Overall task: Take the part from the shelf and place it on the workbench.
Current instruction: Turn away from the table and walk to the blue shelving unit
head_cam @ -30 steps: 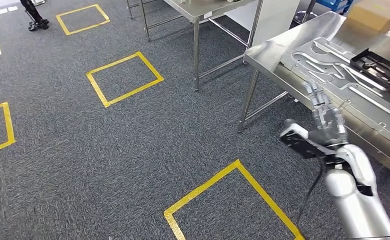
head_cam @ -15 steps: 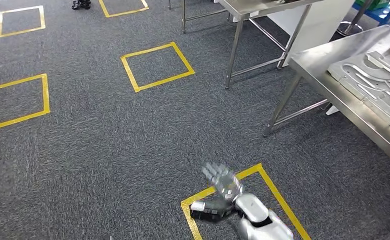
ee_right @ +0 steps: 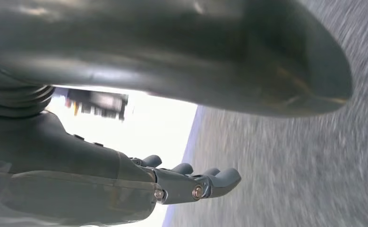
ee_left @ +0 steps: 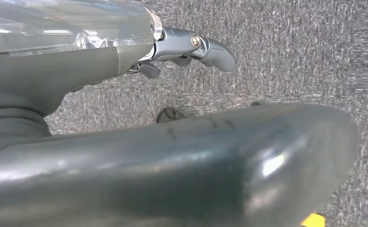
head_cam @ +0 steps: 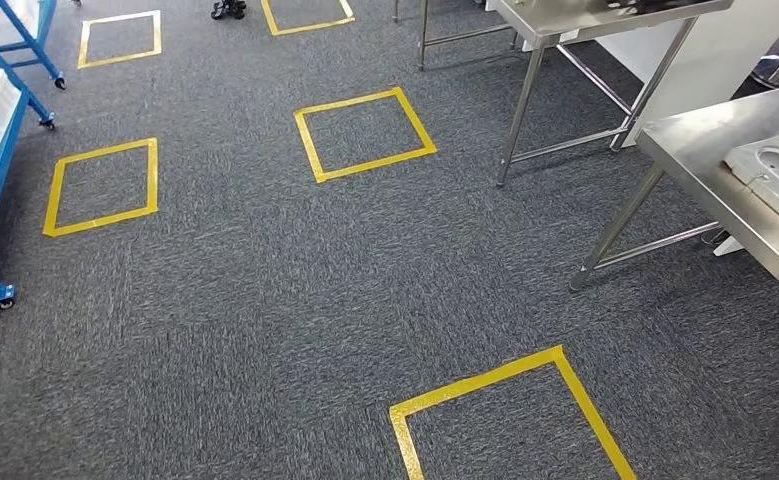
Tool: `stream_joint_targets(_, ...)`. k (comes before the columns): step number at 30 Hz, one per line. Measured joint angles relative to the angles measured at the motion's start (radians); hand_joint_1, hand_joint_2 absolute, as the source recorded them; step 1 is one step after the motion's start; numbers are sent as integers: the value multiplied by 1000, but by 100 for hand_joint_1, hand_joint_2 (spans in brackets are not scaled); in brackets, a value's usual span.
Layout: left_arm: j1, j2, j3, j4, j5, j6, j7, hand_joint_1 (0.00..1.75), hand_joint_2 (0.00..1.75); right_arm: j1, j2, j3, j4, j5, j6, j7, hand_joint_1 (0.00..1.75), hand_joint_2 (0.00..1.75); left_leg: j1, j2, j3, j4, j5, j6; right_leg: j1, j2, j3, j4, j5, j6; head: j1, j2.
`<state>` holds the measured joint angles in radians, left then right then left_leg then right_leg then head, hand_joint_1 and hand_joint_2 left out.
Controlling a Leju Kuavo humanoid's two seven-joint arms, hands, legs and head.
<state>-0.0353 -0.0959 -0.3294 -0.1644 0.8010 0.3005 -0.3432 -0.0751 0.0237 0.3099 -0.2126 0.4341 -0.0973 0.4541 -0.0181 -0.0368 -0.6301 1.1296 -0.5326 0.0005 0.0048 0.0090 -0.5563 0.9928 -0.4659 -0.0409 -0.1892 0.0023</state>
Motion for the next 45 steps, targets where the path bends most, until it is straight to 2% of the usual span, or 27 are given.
stream_joint_targets(2,-2,6,-10,0,-23,4,-2,0,0,14,5,-62,7,-37,-9,0,0,0,12,19,-57,129,-62,-13,-1,-23,-1,1,-1,-1,0,0)
stream_joint_targets(3,-3,6,-19,0,-40,9,-5,0,0,19,10,-87,9,-48,-16,-10,0,0,18,24,-69,160,-70,-18,-1,-35,-2,1,-1,0,0,0)
stream_joint_targets(4,-5,5,-29,0,-58,16,-8,0,0,22,17,-109,10,-55,-24,-24,0,0,23,28,-60,152,-59,-23,-2,-45,-2,2,-2,2,0,0)
stream_joint_targets(6,-10,1,-51,0,-84,29,-14,0,0,24,35,-143,11,-65,-40,-52,0,0,29,49,16,26,0,-27,-4,-64,-1,4,-3,7,0,0)
stream_joint_targets(8,-20,-5,-69,0,-96,33,-16,0,0,24,50,-168,12,-69,-50,-66,0,0,27,82,88,-101,40,-20,-2,-81,2,8,-6,19,0,0)
stream_joint_targets(9,-24,-8,-76,0,-101,33,-16,0,0,24,56,-178,12,-71,-54,-72,0,0,24,91,103,-131,46,-14,-2,-87,4,9,-7,25,0,0)
stream_joint_targets(11,-28,-11,-91,0,-109,32,-22,0,0,21,67,-194,13,-75,-61,-90,0,0,21,79,101,-138,50,-2,-3,-101,9,9,-7,38,0,0)
stream_joint_targets(13,-27,-13,-103,0,-115,37,-31,0,0,20,75,-204,14,-68,-74,-121,0,0,24,64,104,-147,60,11,-7,-87,5,27,-24,49,0,0)
stream_joint_targets(14,-28,-14,-107,0,-115,42,-36,0,0,20,77,-207,14,-60,-81,-137,0,0,27,56,103,-151,67,18,-9,-68,-9,60,-50,53,0,0)
stream_joint_targets(17,-30,-16,-108,0,-91,69,-41,0,0,24,81,-211,18,-23,-94,-173,0,0,25,32,95,-152,75,27,-14,-20,-92,246,-152,58,0,0)
stream_joint_targets(18,-30,-17,-106,0,-80,79,-38,0,0,24,82,-210,18,-9,-95,-182,0,0,24,22,93,-150,75,28,-15,-16,-110,288,-162,59,0,0)
stream_joint_targets(19,-29,-18,-104,0,-68,90,-33,0,0,24,82,-209,19,5,-94,-191,0,0,23,11,92,-148,76,27,-15,-15,-113,295,-153,59,0,0)
stream_joint_targets(21,-27,-22,-97,0,-41,113,-17,0,0,23,82,-201,19,33,-90,-206,0,0,23,-14,91,-142,74,24,-19,-2,-64,196,-85,56,0,0)
stream_joint_targets(23,-28,-27,-84,0,-12,141,4,0,0,22,82,-186,22,61,-81,-216,0,0,21,-35,86,-132,71,16,-22,33,-5,69,-35,53,0,0)
stream_joint_targets(25,-29,-30,-67,0,10,166,22,0,0,15,83,-169,24,87,-69,-221,0,0,20,-49,79,-128,71,5,-21,50,11,27,-30,48,0,0)
stream_joint_targets(27,-26,-32,-52,0,25,186,38,0,0,6,85,-150,25,109,-57,-222,0,0,22,-58,74,-126,71,-8,-20,33,12,22,-26,38,0,0)
stream_joint_targets(29,-26,-33,-37,0,37,204,47,0,0,2,88,-131,25,128,-45,-219,0,0,23,-32,54,-88,45,-17,-23,12,15,15,-22,24,0,0)
stream_joint_targets(32,-28,-34,-18,0,49,231,44,0,0,1,91,-108,25,150,-35,-208,0,0,25,17,-32,99,-52,-27,-18,-24,14,12,-22,12,0,0)
stream_joint_targets(33,-26,-34,-13,0,51,241,40,0,0,0,91,-102,26,155,-34,-205,0,0,27,21,-55,151,-69,-30,-17,-36,14,12,-23,11,0,0)
stream_joint_targets(34,-24,-34,-7,0,53,250,37,0,0,-2,91,-96,26,162,-33,-203,0,0,28,25,-62,168,-67,-31,-15,-47,15,12,-24,11,0,0)
stream_joint_targets(35,-22,-34,-2,0,57,257,34,0,0,-4,91,-90,26,167,-32,-202,0,0,29,29,-48,145,-46,-31,-15,-58,16,12,-25,12,0,0)
stream_joint_targets(36,-21,-34,2,0,60,264,31,0,0,-6,91,-86,26,172,-31,-201,0,0,29,40,-16,85,-13,-30,-14,-68,18,12,-26,14,0,0)
stream_joint_targets(38,-22,-34,8,0,65,279,26,0,0,-10,92,-77,26,184,-29,-199,0,0,24,87,59,-58,42,-20,-10,-84,23,13,-30,20,0,0)
stream_joint_targets(40,-24,-36,16,0,67,293,19,0,0,-17,92,-67,26,197,-26,-195,0,0,17,115,87,-123,57,-8,-5,-100,27,15,-33,30,0,0)
stream_joint_targets(42,-22,-39,24,0,68,300,12,0,0,-25,93,-62,26,204,-23,-193,0,0,16,95,86,-130,60,4,-4,-117,30,15,-36,40,0,0)
stream_joint_targets(43,-20,-40,26,0,69,303,10,0,0,-28,94,-61,26,207,-22,-192,0,0,18,85,88,-133,63,10,-6,-111,31,20,-43,46,1,0)
stream_joint_targets(45,-19,-43,29,0,75,311,6,0,0,-30,94,-56,26,213,-19,-193,0,0,22,65,91,-141,72,22,-10,-68,7,83,-87,55,1,0)
